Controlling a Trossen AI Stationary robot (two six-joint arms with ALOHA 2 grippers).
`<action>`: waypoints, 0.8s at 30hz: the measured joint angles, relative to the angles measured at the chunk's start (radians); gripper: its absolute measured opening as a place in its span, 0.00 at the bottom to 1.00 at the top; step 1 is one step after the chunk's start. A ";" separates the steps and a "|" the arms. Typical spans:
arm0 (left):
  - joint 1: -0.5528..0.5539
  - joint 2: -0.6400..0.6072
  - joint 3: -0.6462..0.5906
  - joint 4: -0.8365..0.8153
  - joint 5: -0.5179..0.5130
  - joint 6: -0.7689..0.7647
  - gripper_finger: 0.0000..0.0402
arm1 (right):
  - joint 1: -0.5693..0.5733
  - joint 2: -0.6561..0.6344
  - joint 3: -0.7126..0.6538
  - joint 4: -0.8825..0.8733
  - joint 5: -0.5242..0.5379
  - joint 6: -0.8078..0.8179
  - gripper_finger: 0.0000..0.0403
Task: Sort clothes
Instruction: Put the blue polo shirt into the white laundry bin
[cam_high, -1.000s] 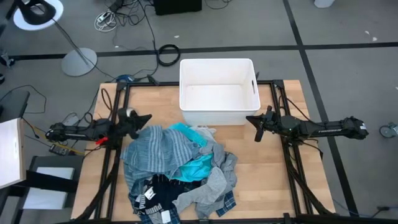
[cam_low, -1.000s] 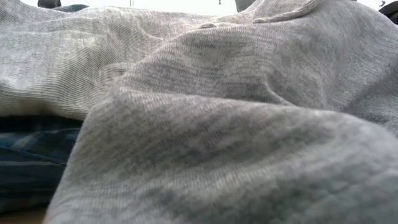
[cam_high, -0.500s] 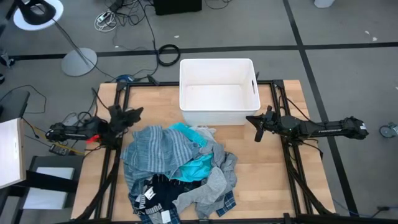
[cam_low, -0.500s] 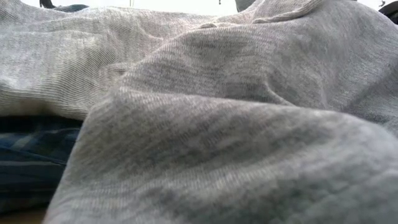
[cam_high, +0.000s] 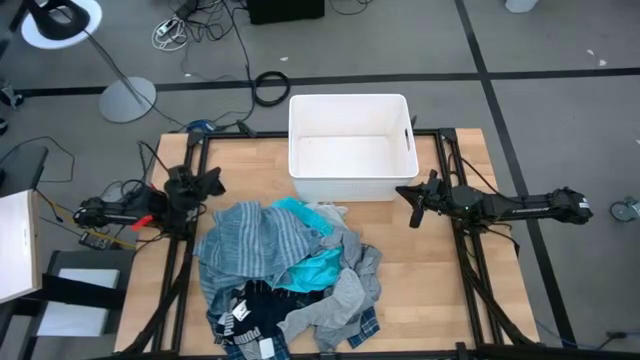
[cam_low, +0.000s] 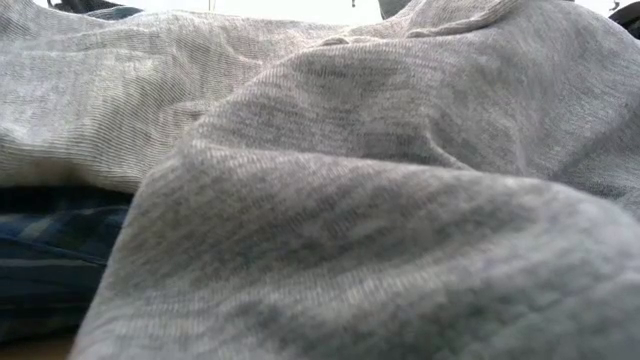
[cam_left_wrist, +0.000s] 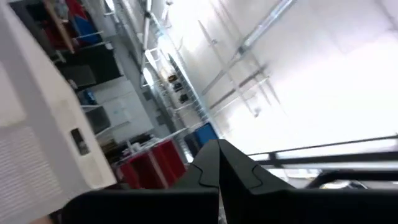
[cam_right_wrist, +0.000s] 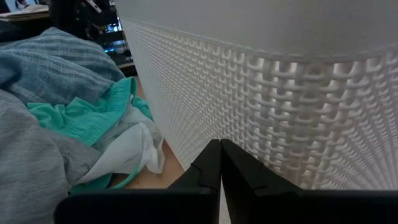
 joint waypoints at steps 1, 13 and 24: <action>0.000 0.000 0.001 0.013 0.012 0.041 0.01 | 0.000 0.000 0.000 0.000 0.000 0.000 0.03; 0.000 0.169 0.650 -0.984 0.088 0.380 0.01 | 0.000 0.000 0.000 0.000 0.000 0.000 0.03; 0.000 0.822 1.318 -1.743 0.113 0.519 0.01 | 0.000 0.000 0.000 0.002 0.000 0.000 0.03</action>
